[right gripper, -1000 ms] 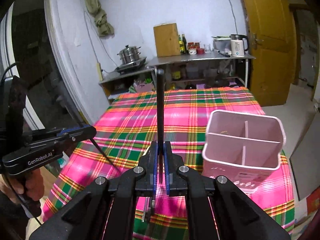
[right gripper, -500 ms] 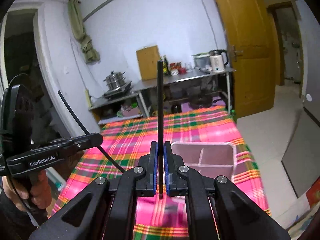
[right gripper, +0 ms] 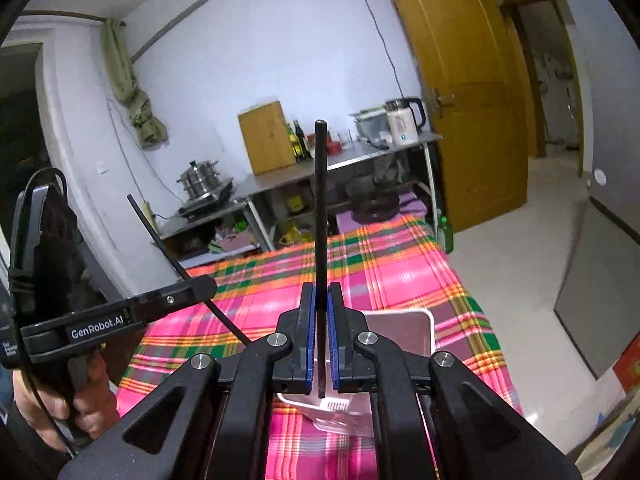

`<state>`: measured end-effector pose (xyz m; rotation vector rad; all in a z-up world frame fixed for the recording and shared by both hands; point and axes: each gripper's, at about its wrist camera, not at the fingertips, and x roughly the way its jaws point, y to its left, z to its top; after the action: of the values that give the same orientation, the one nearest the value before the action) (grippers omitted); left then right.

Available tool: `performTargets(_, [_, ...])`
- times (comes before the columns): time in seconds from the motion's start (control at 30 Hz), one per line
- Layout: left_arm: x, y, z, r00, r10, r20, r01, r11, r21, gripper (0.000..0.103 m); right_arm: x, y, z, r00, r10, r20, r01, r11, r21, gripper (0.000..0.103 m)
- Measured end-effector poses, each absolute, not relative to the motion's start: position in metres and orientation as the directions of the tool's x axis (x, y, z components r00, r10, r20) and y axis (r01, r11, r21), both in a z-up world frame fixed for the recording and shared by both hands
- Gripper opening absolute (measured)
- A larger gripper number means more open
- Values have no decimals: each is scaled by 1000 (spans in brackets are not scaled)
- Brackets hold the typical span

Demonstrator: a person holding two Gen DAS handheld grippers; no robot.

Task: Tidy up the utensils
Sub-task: 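Lift the chopsticks upright in both tools and carry them over the pink holder, then open the left tool over the holder while the right tool releases its chopstick inside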

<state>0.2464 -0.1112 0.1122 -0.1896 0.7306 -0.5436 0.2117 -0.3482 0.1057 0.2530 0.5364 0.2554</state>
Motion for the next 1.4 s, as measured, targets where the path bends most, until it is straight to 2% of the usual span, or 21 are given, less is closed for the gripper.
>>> performTargets(0.43, [259,-132,64,561,-514,-649,396,855,-336,7,237,-344,48,746,308,-590,-136,938,319,6])
performTargets(0.6, [258,-131,61,565,-520,-641,404,851,-335,25,238,-347,46,743,299,-599,-120,940,320,9])
performTargets(0.7, [255,-128,64,573,-520,-633,403,852,-335,27,234,-350,49,754,294,-587,-119,941,317,13])
performTargets(0.77, [252,-123,66,583,-519,-625,402,853,-334,37,231,-352,52,763,285,-580,-117,944,309,15])
performTargets(0.9, [238,-111,73,609,-523,-597,401,852,-337,44,218,-356,59,782,279,-557,-117,944,309,26])
performTargets(1.27, [178,-67,70,728,-420,-542,339,908,-247,45,177,-341,66,802,293,-520,-163,946,281,27])
performTargets(1.4, [160,-49,56,734,-386,-559,303,923,-239,45,161,-327,58,781,323,-534,-207,941,267,27])
